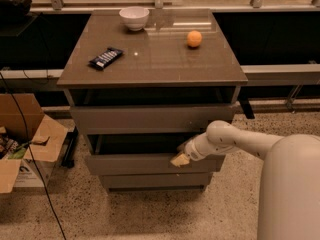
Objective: Open middle drawer
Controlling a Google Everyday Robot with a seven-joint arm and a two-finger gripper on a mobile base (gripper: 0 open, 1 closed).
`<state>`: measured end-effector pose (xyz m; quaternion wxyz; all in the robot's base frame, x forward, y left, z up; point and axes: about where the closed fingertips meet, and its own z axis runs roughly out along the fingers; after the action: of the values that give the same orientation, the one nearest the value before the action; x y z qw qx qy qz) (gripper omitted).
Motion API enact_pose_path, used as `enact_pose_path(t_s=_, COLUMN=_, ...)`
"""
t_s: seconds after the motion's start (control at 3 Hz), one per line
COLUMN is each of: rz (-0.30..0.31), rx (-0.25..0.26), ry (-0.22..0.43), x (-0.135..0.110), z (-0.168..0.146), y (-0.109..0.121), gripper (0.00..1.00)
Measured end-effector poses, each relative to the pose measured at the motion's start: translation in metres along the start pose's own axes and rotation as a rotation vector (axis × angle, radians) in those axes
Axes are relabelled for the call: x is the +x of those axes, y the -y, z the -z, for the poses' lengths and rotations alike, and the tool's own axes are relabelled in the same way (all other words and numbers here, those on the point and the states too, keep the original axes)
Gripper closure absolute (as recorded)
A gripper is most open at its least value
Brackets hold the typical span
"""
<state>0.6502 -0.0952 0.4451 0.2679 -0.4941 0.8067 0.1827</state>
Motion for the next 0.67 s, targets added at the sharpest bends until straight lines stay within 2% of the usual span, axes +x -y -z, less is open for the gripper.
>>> enact_pose_path(t_s=0.33, rz=0.031, rx=-0.006, ry=-0.037, x=-0.0019, z=-0.0051, y=0.0003, gripper=0.0)
enact_pose_path(t_s=0.67, rz=0.073, rx=-0.021, ry=-0.155, x=0.0051, z=-0.0091, y=-0.0015, gripper=0.16)
